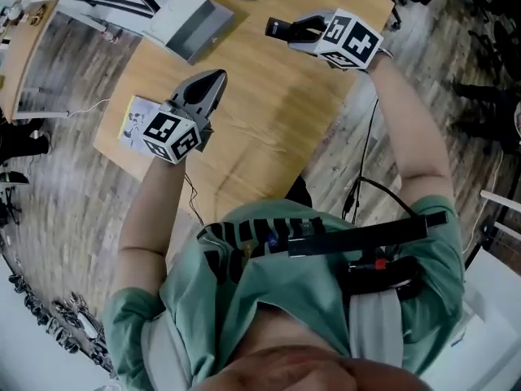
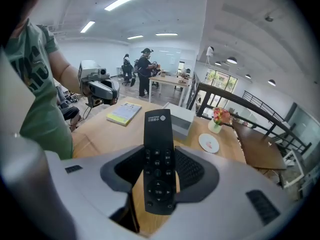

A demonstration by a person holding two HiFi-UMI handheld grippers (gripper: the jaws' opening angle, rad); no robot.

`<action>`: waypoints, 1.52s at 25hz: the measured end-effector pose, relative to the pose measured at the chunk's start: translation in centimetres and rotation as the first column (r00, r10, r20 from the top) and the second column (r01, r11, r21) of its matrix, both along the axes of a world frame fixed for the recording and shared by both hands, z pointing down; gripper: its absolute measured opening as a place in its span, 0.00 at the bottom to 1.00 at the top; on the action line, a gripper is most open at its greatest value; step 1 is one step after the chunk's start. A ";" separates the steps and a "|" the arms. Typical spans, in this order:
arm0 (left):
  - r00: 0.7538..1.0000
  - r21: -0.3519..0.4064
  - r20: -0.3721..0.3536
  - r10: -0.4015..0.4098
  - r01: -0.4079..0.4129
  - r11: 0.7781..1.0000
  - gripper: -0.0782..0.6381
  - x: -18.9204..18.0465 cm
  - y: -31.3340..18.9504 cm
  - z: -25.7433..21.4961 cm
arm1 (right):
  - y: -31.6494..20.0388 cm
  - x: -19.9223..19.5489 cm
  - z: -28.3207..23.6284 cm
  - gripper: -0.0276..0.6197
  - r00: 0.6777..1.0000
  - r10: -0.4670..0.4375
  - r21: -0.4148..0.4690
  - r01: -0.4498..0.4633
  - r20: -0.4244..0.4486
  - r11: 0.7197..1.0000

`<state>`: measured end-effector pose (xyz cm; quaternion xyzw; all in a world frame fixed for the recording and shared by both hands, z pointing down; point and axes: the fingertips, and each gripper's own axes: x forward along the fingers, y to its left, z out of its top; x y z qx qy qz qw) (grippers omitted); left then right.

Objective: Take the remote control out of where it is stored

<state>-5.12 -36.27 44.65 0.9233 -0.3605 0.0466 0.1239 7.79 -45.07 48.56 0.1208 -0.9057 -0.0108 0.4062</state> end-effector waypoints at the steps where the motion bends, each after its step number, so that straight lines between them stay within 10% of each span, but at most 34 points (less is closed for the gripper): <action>1: 1.000 -0.007 0.003 0.007 -0.007 1.000 0.12 0.6 -0.9 0.7 | -0.9 0.6 1.0 0.34 1.000 0.010 -0.010 -0.010 -0.010 1.000; 30: 0.995 -0.244 0.058 0.083 -0.067 0.968 0.12 6.9 -16.9 19.4 | -20.1 9.3 24.4 0.34 0.947 0.206 -0.164 -0.250 -0.244 0.954; 38: 0.996 -0.275 0.049 0.071 -0.055 0.960 0.12 6.8 -17.0 21.9 | -22.9 8.1 26.6 0.35 0.932 0.326 -0.104 -0.344 -0.158 0.933</action>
